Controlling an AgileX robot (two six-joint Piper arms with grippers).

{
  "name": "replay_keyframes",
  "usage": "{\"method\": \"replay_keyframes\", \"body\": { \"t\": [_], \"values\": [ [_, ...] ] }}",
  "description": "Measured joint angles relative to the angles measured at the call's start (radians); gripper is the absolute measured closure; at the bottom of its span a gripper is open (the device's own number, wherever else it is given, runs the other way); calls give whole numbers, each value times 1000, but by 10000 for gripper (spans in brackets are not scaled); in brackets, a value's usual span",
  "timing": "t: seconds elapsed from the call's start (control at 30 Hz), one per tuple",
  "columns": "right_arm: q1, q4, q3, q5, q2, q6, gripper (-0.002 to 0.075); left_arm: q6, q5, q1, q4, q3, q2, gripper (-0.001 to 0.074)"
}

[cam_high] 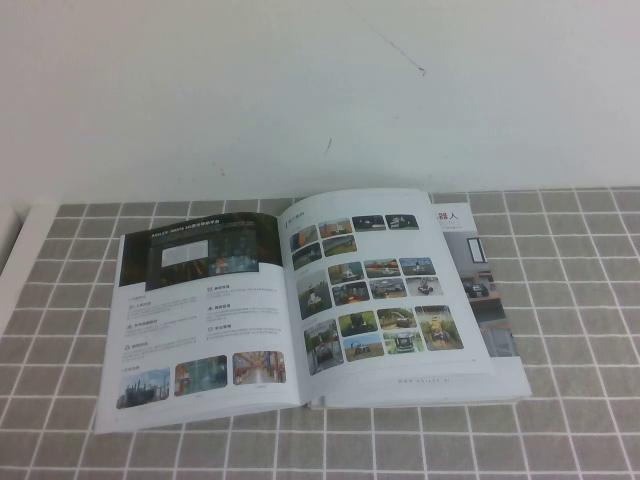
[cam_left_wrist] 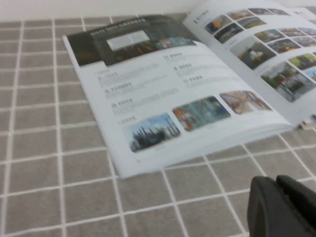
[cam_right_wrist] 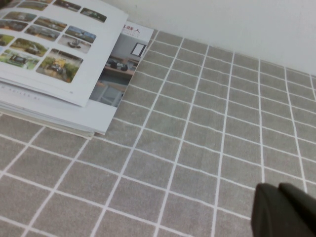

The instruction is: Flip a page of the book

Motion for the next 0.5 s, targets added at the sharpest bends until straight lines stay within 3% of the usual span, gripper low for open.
{"method": "replay_keyframes", "body": {
  "t": [0.27, 0.5],
  "values": [
    [0, 0, 0, 0, 0, 2, 727, -133, -65, 3, 318, 2, -40, 738],
    [0, -1, 0, 0, 0, 2, 727, -205, -63, 3, 369, 2, -40, 738]
  ]
}}
